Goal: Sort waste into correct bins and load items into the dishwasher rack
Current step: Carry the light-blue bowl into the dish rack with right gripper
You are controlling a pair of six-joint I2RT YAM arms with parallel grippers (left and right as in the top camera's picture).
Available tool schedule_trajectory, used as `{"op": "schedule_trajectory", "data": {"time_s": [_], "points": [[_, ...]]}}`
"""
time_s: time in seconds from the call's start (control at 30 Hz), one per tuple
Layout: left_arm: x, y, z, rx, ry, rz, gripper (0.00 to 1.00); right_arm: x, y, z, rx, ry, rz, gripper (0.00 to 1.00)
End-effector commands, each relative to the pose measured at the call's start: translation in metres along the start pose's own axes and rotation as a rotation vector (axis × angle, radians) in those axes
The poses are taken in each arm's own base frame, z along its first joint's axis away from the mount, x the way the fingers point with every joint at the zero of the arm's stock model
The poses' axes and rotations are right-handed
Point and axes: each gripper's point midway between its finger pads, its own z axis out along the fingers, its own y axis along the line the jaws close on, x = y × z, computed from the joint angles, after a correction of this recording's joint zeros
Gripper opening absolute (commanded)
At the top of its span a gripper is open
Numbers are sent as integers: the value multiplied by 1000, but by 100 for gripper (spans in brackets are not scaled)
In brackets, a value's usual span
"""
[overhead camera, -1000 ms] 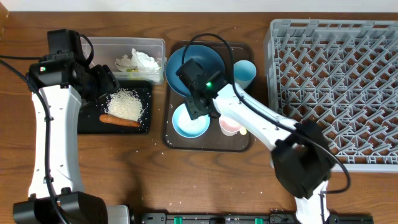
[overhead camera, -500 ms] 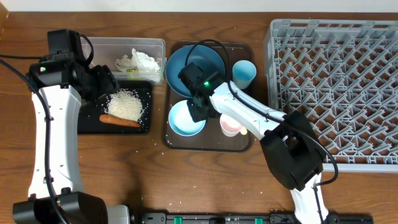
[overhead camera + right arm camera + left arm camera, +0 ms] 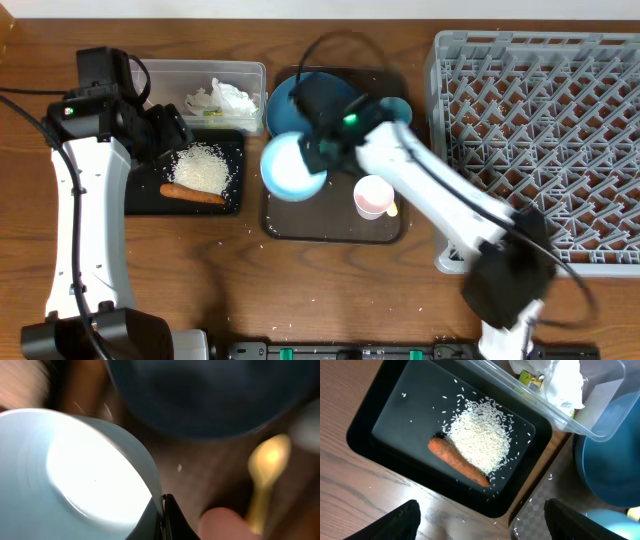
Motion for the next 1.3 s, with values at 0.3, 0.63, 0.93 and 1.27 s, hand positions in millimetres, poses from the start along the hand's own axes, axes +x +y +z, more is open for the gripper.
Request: {"op": "schedule_trajectory", "data": {"time_s": [0.3,0.63,0.93,1.27], "points": [[4,4,5,-17,15,3,92,-63,-232,-184,789,-496,349,1],[4,4,5,-17,15,2,93,-93,-337,-201,1116,-614,444,1],[4,4,5,-17,15,2,93,-116,-381,-165,1450,-418,203,1],[4,4,5,-17,15,2,94,-97,-410,-97,1541,-156,83,1]]}}
